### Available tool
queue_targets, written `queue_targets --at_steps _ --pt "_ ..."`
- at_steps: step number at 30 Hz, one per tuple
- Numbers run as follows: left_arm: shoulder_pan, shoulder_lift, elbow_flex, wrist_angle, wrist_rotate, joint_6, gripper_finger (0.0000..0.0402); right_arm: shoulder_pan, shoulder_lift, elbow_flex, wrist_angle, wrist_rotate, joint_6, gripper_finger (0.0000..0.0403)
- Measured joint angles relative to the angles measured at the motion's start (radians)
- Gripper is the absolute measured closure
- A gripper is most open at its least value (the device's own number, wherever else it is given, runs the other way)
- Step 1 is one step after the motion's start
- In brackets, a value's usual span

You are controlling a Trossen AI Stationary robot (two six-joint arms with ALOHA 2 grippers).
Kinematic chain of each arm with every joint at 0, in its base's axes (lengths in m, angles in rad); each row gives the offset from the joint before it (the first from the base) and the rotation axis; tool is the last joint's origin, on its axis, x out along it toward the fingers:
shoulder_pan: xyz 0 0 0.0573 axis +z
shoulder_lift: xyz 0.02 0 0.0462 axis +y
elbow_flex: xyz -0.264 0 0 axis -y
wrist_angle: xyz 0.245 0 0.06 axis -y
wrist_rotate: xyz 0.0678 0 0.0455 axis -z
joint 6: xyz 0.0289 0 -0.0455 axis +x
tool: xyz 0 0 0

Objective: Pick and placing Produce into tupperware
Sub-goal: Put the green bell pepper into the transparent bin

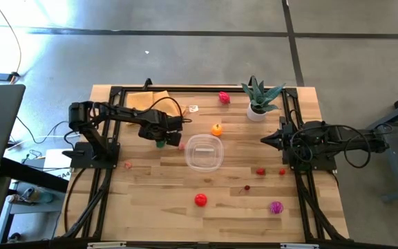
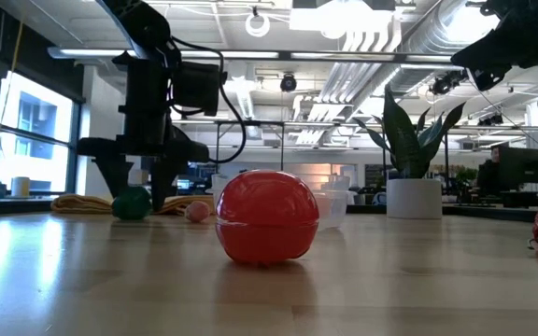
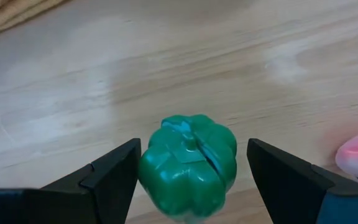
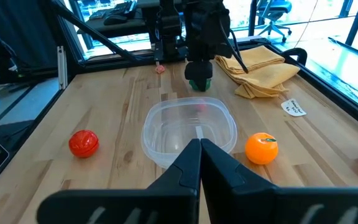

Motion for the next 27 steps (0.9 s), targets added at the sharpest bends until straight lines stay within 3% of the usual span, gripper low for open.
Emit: queue_targets --at_steps 18,27 --pt "0.000 0.000 0.000 0.061 0.002 0.011 0.0117 0.000 0.000 0.000 0.000 0.000 0.000 0.0402" --pt "-0.015 0.000 0.000 0.041 0.015 0.109 0.0117 0.000 0.000 0.000 0.000 0.000 0.000 0.0402"
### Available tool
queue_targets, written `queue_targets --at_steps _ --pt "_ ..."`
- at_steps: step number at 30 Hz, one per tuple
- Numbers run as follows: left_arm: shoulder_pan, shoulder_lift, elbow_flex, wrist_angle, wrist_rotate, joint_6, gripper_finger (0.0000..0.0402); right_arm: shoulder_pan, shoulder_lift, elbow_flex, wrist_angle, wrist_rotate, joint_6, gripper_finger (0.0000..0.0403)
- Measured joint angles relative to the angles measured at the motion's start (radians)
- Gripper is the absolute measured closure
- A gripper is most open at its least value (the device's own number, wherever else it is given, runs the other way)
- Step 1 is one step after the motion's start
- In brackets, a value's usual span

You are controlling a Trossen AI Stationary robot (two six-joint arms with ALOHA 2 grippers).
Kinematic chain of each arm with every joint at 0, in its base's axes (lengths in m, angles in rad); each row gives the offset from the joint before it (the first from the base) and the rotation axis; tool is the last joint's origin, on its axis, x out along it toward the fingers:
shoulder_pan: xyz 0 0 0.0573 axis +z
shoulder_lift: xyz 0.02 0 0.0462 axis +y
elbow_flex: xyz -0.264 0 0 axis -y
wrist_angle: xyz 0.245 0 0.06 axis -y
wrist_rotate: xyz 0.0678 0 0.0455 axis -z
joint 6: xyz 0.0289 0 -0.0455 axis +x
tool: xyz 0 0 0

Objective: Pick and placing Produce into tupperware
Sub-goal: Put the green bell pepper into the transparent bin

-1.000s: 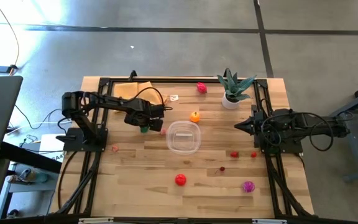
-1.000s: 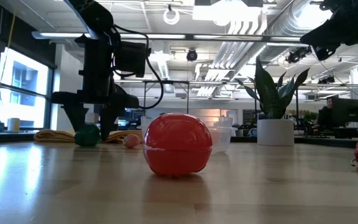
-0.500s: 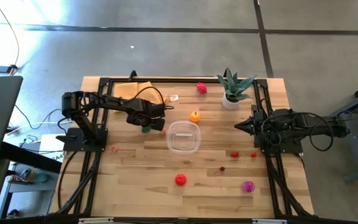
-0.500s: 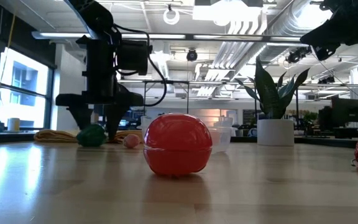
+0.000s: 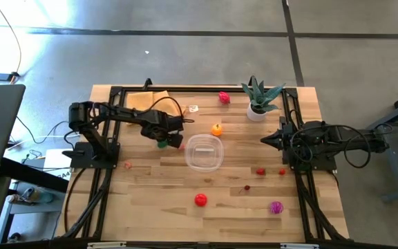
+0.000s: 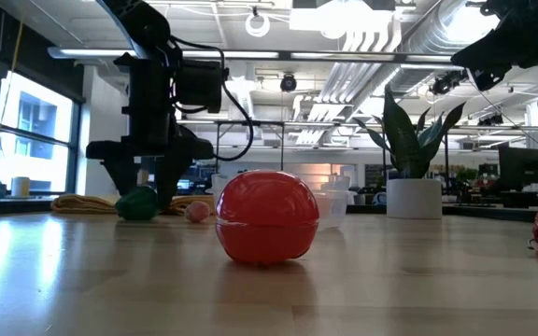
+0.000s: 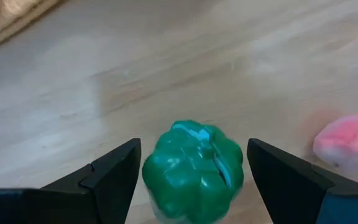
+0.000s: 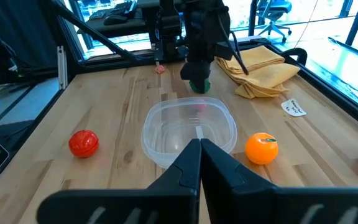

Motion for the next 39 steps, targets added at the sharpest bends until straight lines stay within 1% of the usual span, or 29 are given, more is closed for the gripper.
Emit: queue_targets --at_steps 6,31,34,39 --pt "-0.007 0.000 0.000 -0.026 -0.008 -0.004 0.0117 0.000 0.000 0.000 0.000 0.000 0.000 0.0402" --pt "-0.007 0.001 0.000 -0.040 -0.045 0.022 0.0118 0.000 0.000 0.000 0.000 0.000 0.000 0.0402" --pt "-0.007 0.011 0.001 -0.038 -0.045 0.022 0.0132 0.000 0.000 0.000 0.000 0.000 0.000 0.0402" --pt "-0.006 0.044 0.001 -0.027 -0.032 0.021 0.0183 0.000 0.000 0.000 0.000 0.000 0.000 0.0402"
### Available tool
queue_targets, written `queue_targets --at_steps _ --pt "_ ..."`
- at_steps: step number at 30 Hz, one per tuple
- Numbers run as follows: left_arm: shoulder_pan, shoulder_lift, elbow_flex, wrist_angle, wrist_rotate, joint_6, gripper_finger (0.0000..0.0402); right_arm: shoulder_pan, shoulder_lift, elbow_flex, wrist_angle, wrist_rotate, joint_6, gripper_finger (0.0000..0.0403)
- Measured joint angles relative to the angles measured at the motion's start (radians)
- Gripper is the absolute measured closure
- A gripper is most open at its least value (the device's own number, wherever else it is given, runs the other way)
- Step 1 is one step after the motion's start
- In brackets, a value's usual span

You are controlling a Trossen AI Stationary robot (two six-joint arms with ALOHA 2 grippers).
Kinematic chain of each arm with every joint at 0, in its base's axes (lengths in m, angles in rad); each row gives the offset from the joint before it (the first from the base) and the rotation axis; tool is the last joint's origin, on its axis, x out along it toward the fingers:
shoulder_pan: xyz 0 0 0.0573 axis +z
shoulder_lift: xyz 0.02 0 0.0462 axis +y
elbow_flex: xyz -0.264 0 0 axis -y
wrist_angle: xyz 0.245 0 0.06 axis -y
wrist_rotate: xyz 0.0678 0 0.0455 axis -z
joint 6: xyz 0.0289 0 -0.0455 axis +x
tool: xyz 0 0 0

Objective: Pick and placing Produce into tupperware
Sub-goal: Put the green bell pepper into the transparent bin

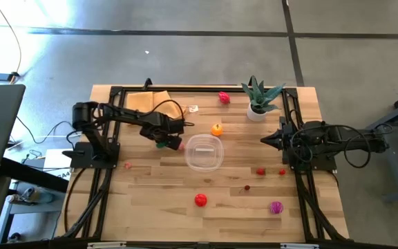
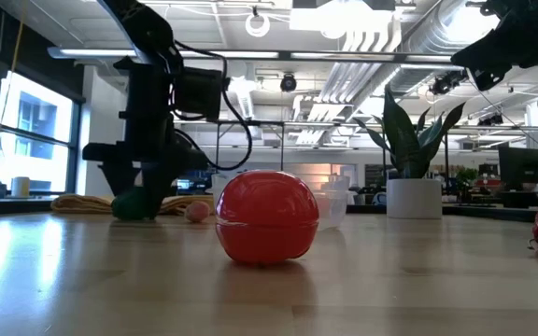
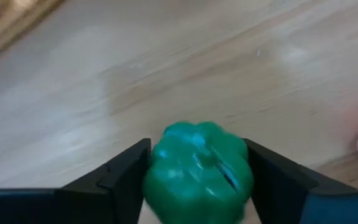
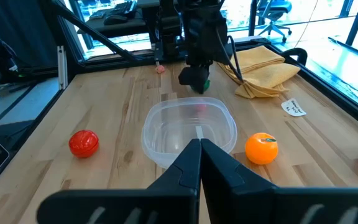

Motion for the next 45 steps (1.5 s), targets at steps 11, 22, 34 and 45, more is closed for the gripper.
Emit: queue_targets --at_steps 11,22,34,45 --pt "0.001 0.004 0.002 0.001 0.006 0.002 0.0196 0.000 0.000 0.000 0.000 0.000 0.000 0.0402" --pt "0.001 0.004 0.001 0.000 0.000 0.005 0.0188 0.000 0.000 0.000 0.000 0.000 0.000 0.0402" --pt "0.001 0.004 0.000 0.000 0.000 0.005 0.0202 0.000 0.000 0.000 0.000 0.000 0.000 0.0402" --pt "-0.011 -0.024 0.037 -0.059 -0.013 0.013 0.0204 0.000 0.000 0.000 0.000 0.000 0.000 0.0402"
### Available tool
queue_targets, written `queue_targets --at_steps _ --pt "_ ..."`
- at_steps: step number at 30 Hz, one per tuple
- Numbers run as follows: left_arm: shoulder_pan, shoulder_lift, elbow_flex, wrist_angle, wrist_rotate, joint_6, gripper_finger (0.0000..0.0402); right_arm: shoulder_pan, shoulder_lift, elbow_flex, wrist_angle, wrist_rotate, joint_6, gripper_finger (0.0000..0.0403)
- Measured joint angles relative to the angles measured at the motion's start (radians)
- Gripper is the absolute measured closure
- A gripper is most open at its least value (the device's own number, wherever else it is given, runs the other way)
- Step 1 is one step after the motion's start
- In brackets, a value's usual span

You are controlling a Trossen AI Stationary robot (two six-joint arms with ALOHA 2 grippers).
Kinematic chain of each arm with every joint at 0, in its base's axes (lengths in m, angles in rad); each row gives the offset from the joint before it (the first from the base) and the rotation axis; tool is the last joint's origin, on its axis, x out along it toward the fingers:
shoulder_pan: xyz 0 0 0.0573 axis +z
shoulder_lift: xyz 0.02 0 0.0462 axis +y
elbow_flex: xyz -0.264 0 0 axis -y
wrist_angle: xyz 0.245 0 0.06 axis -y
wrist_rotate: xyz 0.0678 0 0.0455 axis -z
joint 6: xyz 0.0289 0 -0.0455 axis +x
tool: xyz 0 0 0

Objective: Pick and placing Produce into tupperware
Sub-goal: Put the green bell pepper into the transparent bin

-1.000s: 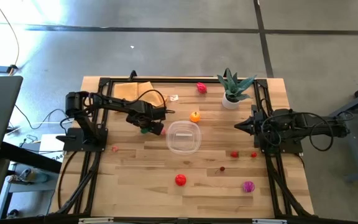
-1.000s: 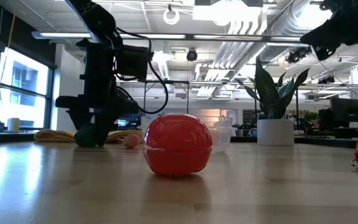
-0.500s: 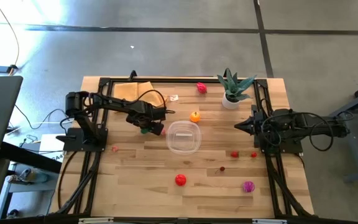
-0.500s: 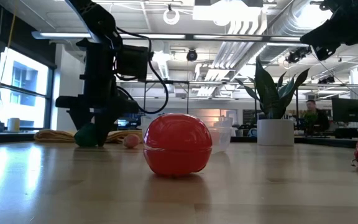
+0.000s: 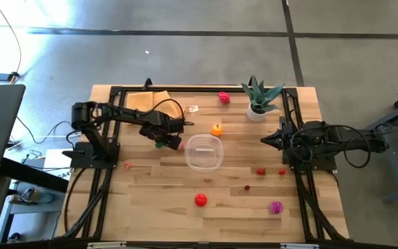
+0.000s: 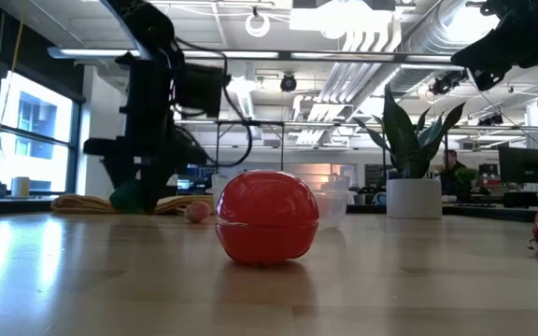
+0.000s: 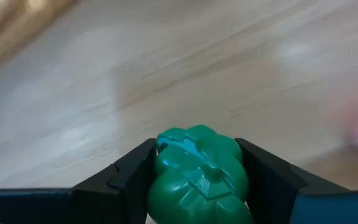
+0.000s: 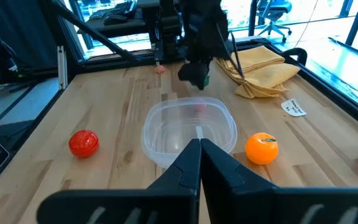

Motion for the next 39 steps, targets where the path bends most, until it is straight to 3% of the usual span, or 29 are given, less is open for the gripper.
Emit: queue_targets --at_steps 9,20,31,39 --pt "-0.121 -0.029 0.247 -0.222 -0.087 -0.012 0.0204 0.000 0.000 0.000 0.000 0.000 0.000 0.0402" --pt "-0.305 0.023 0.495 -0.180 -0.258 0.011 0.0204 0.000 0.000 0.000 0.000 0.000 0.000 0.0402" --pt "-0.236 0.230 0.674 -0.170 -0.177 0.221 0.0204 0.000 0.002 0.000 0.000 0.000 0.000 0.0402" --pt "-0.222 0.359 0.735 -0.128 -0.118 0.282 0.0204 0.000 0.001 0.000 0.000 0.001 0.000 0.0402"
